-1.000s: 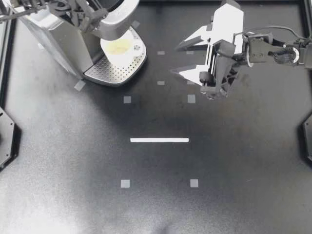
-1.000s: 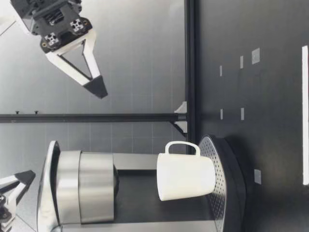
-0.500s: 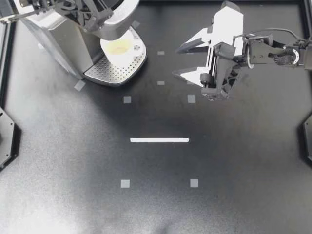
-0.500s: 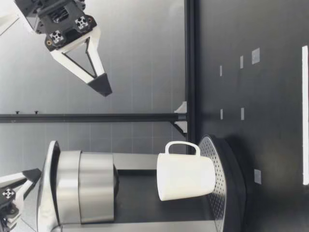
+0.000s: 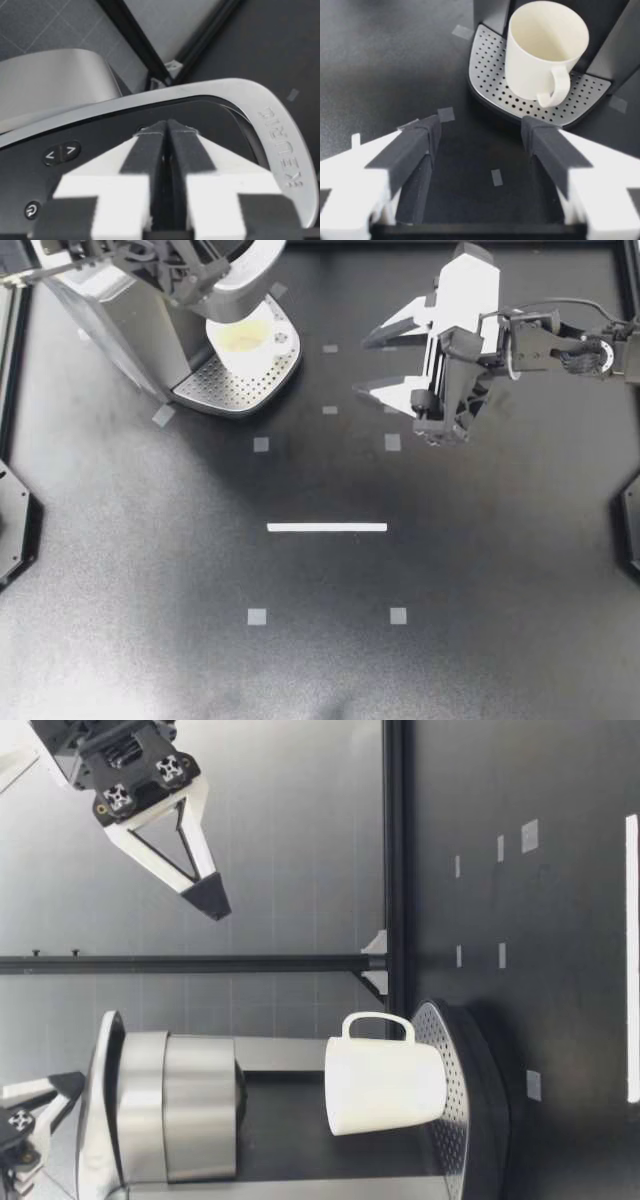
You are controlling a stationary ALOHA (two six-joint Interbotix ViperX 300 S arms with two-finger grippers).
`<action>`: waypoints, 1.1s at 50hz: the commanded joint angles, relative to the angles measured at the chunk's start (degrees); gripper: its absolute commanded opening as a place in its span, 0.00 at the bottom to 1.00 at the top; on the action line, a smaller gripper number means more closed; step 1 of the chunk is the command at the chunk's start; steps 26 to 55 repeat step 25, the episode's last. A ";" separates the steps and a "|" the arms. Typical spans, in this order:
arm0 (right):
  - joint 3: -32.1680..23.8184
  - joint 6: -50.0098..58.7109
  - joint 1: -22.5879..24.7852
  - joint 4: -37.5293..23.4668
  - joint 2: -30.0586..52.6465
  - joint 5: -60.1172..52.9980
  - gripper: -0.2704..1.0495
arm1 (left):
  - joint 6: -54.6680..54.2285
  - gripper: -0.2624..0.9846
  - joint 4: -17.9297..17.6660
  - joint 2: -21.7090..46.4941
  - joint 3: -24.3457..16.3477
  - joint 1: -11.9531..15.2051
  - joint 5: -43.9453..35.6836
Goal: Place the coffee capsule inside the capsule container, then place the cup onto the center of the cup tray.
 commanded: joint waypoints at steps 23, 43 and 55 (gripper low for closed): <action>0.18 0.26 1.14 0.26 -1.05 -0.88 0.68 | -0.26 0.30 -0.53 -4.48 1.41 0.62 -9.76; 0.35 0.35 1.32 0.26 -1.05 -1.05 0.68 | -0.53 0.30 -0.53 -5.54 2.11 0.53 -12.22; 0.35 0.35 1.32 0.26 -1.05 -1.05 0.68 | -0.53 0.30 -0.53 -5.54 2.11 0.53 -12.22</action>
